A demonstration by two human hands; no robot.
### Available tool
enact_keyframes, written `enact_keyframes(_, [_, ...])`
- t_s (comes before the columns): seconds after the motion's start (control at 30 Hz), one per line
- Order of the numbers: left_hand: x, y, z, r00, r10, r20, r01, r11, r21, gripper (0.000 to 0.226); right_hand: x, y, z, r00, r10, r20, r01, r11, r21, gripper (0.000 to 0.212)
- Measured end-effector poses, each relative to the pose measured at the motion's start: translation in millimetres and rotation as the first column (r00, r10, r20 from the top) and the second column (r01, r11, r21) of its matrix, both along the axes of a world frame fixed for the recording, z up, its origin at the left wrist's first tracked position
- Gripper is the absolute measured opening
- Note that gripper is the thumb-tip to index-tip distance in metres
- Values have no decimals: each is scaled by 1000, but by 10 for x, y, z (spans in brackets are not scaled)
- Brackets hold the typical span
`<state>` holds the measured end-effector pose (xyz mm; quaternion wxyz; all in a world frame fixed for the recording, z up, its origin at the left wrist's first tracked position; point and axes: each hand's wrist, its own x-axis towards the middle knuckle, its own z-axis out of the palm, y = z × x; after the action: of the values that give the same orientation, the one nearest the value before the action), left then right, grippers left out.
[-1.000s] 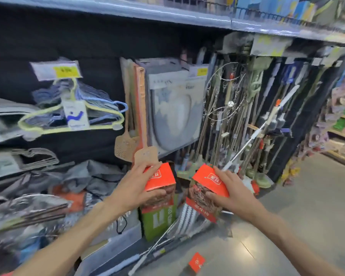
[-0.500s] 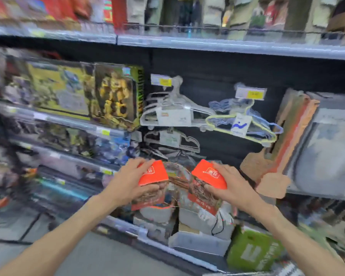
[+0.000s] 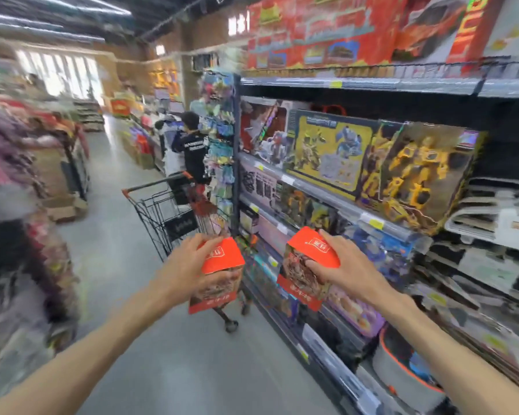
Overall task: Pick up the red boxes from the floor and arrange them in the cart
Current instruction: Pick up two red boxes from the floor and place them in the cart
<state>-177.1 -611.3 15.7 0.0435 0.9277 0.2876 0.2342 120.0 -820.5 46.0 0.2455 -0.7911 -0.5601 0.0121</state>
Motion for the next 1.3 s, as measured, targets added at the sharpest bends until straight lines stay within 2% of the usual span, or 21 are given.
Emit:
enact_keyframes(0.13, [-636,597,-25,988,157,8,-157,987,-32,104,-426,1088,-1,989,144,8,-144,990,-5,93])
enact_keyframes(0.33, [-1127,1598,-130,949,316,-3,-315,948,-39,93,-721,2681,-86,947,320,-18,-320,947,6,91])
enact_keyframes(0.47, [-1249,2391,-149,926,376,-1,-376,925,-49,90,-720,3768,-136,914,405,-23,-404,915,10,91])
enact_keyframes(0.63, [-1216,3399,-55,892,451,-9,-451,891,-57,94,-663,5063,-120,879,476,-6,-476,879,-3,103])
enact_keyframes(0.73, [-1139,3979,-14,875,484,6,-481,872,-85,96,-664,5772,-93,858,513,-16,-513,858,1,98])
enact_keyframes(0.83, [-1050,4540,-27,880,476,-1,-475,878,-65,96,-664,6388,-138,847,531,-15,-531,847,8,88])
enact_keyframes(1.0, [-905,5665,-164,911,411,-21,-411,906,-100,93,-584,7397,-267,875,483,-45,-484,875,-8,93])
enact_keyframes(1.3, [-394,7919,-219,984,156,-81,-163,982,-91,104,-143,8865,-434,962,261,-77,-265,964,-39,100])
